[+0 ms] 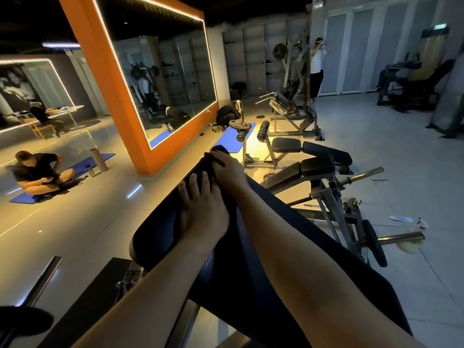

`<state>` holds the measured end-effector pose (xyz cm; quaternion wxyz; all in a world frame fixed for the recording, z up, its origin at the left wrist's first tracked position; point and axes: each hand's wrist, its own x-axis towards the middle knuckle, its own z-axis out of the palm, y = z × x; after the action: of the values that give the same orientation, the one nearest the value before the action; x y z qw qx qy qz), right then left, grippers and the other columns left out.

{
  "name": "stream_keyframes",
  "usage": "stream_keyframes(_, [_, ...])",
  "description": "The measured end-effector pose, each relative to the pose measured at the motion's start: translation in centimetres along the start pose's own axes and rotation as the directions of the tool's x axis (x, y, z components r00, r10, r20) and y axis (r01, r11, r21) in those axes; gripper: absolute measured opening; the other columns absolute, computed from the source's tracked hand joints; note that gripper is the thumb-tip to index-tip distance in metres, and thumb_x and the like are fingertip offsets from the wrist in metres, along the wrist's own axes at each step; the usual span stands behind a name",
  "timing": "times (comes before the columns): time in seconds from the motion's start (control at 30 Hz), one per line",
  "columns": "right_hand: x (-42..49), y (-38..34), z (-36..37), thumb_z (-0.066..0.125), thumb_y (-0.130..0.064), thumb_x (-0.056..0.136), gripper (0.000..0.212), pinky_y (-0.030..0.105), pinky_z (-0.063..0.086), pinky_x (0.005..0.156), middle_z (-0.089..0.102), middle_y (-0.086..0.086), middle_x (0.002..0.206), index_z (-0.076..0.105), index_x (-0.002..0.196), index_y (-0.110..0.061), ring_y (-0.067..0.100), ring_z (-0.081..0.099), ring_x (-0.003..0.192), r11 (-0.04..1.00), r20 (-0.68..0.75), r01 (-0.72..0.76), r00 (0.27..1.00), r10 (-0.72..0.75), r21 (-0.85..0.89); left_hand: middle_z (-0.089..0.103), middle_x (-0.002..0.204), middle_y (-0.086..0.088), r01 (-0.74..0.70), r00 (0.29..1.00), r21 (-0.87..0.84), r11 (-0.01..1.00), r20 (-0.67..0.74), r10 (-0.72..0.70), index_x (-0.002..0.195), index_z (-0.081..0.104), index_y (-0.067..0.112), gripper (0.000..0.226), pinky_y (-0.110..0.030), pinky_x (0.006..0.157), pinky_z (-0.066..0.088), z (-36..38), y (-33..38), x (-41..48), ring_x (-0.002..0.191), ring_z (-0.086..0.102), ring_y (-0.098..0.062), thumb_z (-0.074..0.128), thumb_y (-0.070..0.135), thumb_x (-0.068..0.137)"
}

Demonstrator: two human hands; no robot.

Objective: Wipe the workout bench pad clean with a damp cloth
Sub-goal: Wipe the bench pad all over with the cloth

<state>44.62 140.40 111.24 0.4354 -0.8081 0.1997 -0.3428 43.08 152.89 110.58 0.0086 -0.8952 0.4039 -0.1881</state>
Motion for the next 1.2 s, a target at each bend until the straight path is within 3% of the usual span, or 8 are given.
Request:
stream_keyframes(0.17, [-1.1, 0.7, -0.3, 0.050, -0.009, 0.101, 0.037, 0.034, 0.043, 0.106, 0.060, 0.007, 0.140, 0.060, 0.136, -0.013, 0.021, 0.054, 0.128, 0.988, 0.055, 0.142, 0.989, -0.139, -0.060, 0.022, 0.164, -0.007, 0.041, 0.995, -0.215, 0.976, -0.077, -0.059, 0.148, 0.040, 0.015, 0.049, -0.048, 0.124, 0.009, -0.1, -0.3, -0.4, 0.152, 0.011, -0.029, 0.037, 0.030, 0.102])
stream_keyframes(0.33, [-3.5, 4.9, -1.1, 0.050, -0.011, 0.100, 0.026, 0.031, 0.047, 0.088, 0.063, 0.005, 0.121, 0.065, 0.120, -0.015, 0.024, 0.060, 0.115, 0.978, -0.205, -0.204, 0.960, 0.193, -0.035, 0.023, 0.163, -0.009, 0.050, 0.995, -0.155, 0.987, -0.072, -0.062, 0.153, 0.032, 0.016, 0.056, -0.048, 0.121, 0.010, -0.3, -0.5, -1.8, 0.150, 0.014, -0.028, 0.038, 0.033, 0.100])
stream_keyframes(0.5, [-8.4, 3.5, -0.6, 0.054, -0.014, 0.100, 0.042, 0.030, 0.034, 0.110, 0.046, -0.006, 0.152, 0.054, 0.141, -0.023, 0.008, 0.040, 0.137, 0.992, 0.005, 0.127, 0.992, -0.127, 0.003, 0.027, 0.162, -0.009, -0.017, 0.997, -0.049, 0.999, -0.071, 0.013, 0.150, 0.037, 0.018, 0.053, -0.050, 0.118, 0.011, 0.0, 0.0, -4.3, 0.148, 0.020, -0.028, 0.035, 0.036, 0.099])
stream_keyframes(0.6, [-10.3, 8.8, -3.7, 0.051, -0.013, 0.101, 0.039, 0.030, 0.037, 0.107, 0.048, -0.010, 0.143, 0.056, 0.138, -0.022, 0.007, 0.043, 0.131, 0.993, -0.118, -0.106, 0.988, 0.099, -0.060, 0.025, 0.163, -0.009, -0.068, 0.997, -0.018, 0.998, -0.039, 0.067, 0.152, 0.034, 0.018, 0.057, -0.053, 0.116, 0.008, 0.5, 1.0, -5.7, 0.146, 0.020, -0.029, 0.034, 0.040, 0.099])
stream_keyframes(0.77, [-14.2, 13.7, -7.8, 0.045, -0.012, 0.100, 0.022, 0.050, 0.052, 0.095, 0.063, 0.008, 0.121, 0.063, 0.102, -0.026, 0.025, 0.062, 0.104, 0.847, -0.270, -0.530, 0.821, 0.504, -0.032, 0.022, 0.164, -0.010, -0.118, 0.993, 0.015, 0.993, -0.010, 0.118, 0.154, 0.028, 0.016, 0.059, -0.052, 0.117, 0.010, 1.2, 2.3, -7.3, 0.147, 0.019, -0.030, 0.028, 0.042, 0.100])
stream_keyframes(0.93, [-11.0, 5.6, -3.5, 0.051, -0.010, 0.100, 0.032, 0.038, 0.051, 0.098, 0.067, 0.004, 0.122, 0.062, 0.129, -0.018, 0.016, 0.063, 0.108, 0.983, -0.066, -0.185, 0.981, 0.185, 0.009, 0.023, 0.163, -0.012, -0.140, 0.990, 0.043, 0.989, -0.020, 0.141, 0.154, 0.029, 0.014, 0.059, -0.051, 0.117, 0.013, 0.9, 2.2, -7.7, 0.147, 0.021, -0.030, 0.030, 0.040, 0.100])
stream_keyframes(1.07, [-11.7, 4.1, -2.9, 0.052, -0.012, 0.101, 0.035, 0.026, 0.042, 0.099, 0.062, 0.002, 0.134, 0.061, 0.134, -0.018, 0.014, 0.057, 0.121, 0.997, -0.007, -0.011, 1.000, 0.010, -0.082, 0.033, 0.160, -0.010, -0.156, 0.986, 0.035, 0.987, -0.055, 0.158, 0.150, 0.037, 0.015, 0.056, -0.050, 0.117, 0.018, 1.1, 1.9, -7.9, 0.146, 0.026, -0.028, 0.036, 0.040, 0.099])
stream_keyframes(1.2, [-16.5, 11.2, -5.8, 0.042, -0.043, 0.103, 0.041, 0.049, 0.037, 0.112, 0.053, 0.001, 0.146, 0.055, 0.140, -0.030, 0.021, 0.049, 0.132, 0.916, -0.212, -0.289, 0.949, 0.235, -0.279, 0.037, 0.158, -0.010, -0.159, 0.984, 0.012, 0.987, -0.078, 0.160, 0.148, 0.041, 0.014, 0.055, -0.050, 0.117, 0.018, 1.5, 2.1, -8.7, 0.145, 0.030, -0.027, 0.034, 0.040, 0.100])
